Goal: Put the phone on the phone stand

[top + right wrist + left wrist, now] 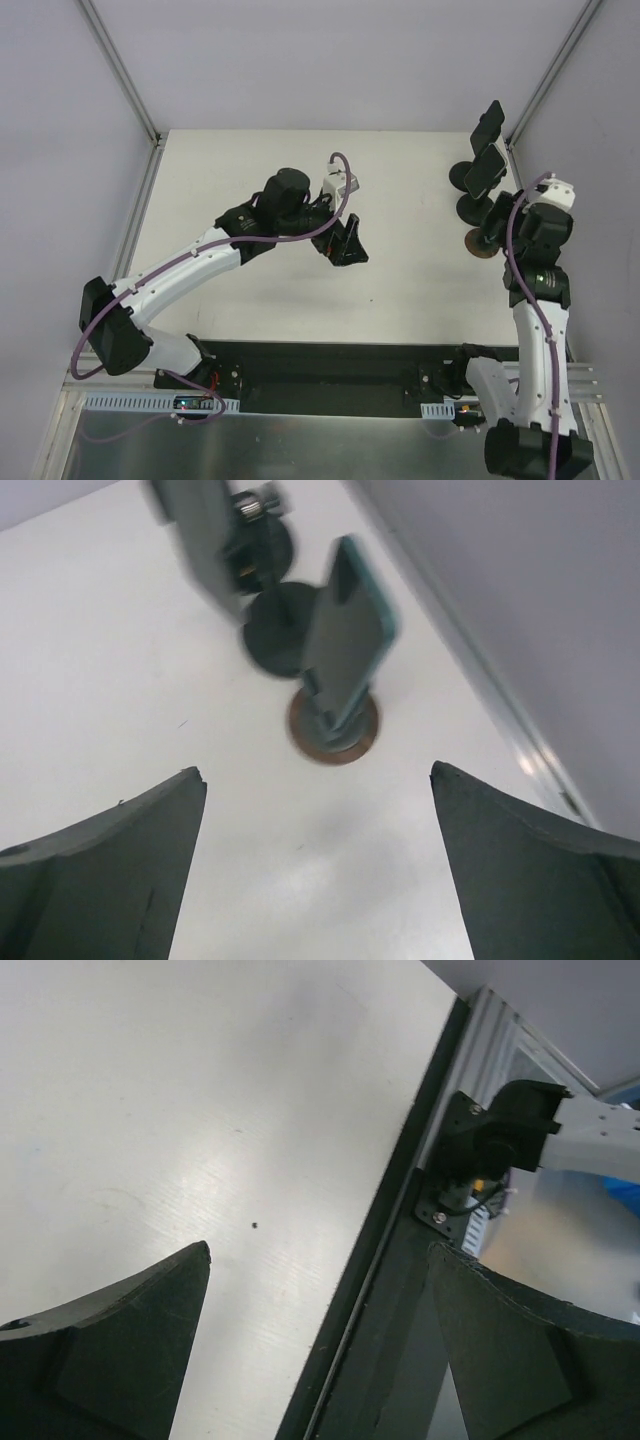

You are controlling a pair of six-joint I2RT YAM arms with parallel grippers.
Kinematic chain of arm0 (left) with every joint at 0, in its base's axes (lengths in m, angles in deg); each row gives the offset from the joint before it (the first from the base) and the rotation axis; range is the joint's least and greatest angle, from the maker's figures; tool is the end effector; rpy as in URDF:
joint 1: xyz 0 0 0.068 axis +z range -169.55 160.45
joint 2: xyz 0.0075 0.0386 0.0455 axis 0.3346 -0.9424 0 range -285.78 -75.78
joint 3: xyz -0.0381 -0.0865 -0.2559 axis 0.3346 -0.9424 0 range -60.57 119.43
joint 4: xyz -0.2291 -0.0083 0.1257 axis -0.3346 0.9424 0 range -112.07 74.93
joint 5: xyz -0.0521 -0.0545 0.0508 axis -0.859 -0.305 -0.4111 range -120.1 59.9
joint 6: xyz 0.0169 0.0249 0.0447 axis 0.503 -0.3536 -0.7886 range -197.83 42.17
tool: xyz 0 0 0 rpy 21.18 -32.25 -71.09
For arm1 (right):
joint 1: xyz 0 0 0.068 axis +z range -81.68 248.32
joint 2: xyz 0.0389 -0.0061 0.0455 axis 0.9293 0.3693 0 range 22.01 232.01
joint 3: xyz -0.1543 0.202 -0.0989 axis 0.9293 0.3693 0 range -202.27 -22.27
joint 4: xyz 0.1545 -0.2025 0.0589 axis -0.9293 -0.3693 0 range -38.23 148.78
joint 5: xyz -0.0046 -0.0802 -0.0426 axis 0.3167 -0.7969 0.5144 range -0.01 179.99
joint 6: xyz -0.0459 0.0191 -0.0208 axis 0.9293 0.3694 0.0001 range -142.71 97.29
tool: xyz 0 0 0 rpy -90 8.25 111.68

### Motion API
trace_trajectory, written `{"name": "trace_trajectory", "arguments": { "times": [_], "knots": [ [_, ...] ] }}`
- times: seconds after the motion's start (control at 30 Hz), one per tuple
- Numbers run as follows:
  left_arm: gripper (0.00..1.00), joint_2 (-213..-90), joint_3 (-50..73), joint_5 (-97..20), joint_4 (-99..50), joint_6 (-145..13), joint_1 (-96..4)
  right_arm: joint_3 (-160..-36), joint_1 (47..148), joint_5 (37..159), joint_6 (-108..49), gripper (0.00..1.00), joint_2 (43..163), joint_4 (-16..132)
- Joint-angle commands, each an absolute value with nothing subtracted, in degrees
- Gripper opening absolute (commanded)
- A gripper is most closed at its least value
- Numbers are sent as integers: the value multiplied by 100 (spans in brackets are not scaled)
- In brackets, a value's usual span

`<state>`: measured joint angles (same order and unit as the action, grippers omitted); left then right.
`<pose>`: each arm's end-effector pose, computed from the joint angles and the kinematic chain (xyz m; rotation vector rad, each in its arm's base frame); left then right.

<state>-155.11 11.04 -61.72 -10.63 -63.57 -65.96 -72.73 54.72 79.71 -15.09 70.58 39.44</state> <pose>0.2074 -0.2449 0.3652 0.9467 1.8216 -1.2148 0.1854 -0.0514 0.3468 0.2232 1.8788 -0.4222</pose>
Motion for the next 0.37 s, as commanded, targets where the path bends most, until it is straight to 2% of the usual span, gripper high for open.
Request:
{"name": "trace_trajectory", "arguments": {
  "times": [0.0,0.13,0.23,0.33],
  "knots": [
    [89,-14847,905,-4913,-1214,-6842,-6569,-7325,6777,8320,-2042,97,6036,2907],
    [91,-14233,772,-4128,-1355,-6948,-6552,-7553,7762,8926,-2051,97,5515,2372],
    [94,-13433,614,-3663,-1346,-6791,-6551,-7632,7861,9919,-2007,96,4813,2388],
    [99,-12520,491,-3005,-1355,-6493,-6551,-8235,7870,9948,-2043,96,4381,2091]
  ]
}}
